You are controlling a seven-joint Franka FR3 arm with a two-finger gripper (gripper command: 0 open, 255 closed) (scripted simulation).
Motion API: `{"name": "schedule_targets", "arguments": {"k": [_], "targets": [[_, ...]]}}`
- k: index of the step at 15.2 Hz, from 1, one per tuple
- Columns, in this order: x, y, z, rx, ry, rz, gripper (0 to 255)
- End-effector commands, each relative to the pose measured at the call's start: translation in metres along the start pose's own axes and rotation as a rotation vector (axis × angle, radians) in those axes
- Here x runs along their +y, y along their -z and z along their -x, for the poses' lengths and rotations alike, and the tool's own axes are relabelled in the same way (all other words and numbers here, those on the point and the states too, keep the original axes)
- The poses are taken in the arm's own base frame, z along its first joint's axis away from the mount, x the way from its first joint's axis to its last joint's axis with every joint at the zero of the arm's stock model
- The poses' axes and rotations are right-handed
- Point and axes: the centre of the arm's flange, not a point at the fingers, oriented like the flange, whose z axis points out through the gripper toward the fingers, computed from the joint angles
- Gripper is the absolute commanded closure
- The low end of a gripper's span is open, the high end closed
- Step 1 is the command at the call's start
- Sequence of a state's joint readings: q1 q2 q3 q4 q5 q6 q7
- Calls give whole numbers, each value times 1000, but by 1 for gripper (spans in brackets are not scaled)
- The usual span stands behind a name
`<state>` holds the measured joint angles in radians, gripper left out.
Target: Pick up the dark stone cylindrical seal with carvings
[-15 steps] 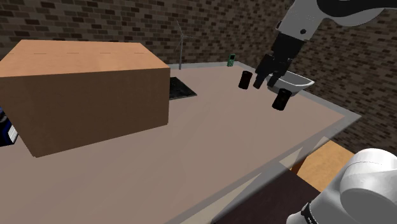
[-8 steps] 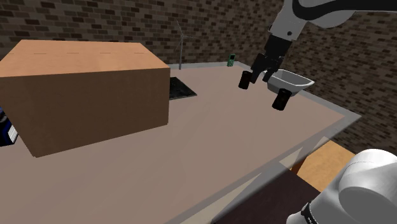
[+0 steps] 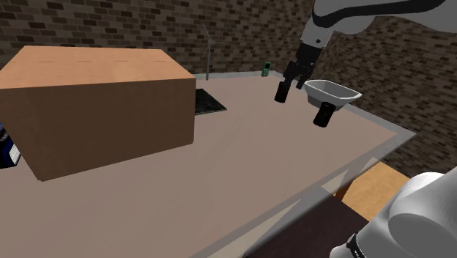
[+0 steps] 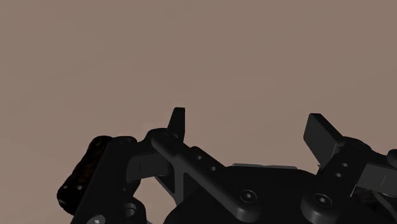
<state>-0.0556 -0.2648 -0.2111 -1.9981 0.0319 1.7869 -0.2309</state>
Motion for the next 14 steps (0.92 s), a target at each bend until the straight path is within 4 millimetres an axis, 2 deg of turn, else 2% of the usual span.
{"name": "schedule_targets", "arguments": {"k": [1, 14], "targets": [[19, -3, -18, -6, 2, 7, 0], [141, -29, -134, -42, 6, 48, 0]]}}
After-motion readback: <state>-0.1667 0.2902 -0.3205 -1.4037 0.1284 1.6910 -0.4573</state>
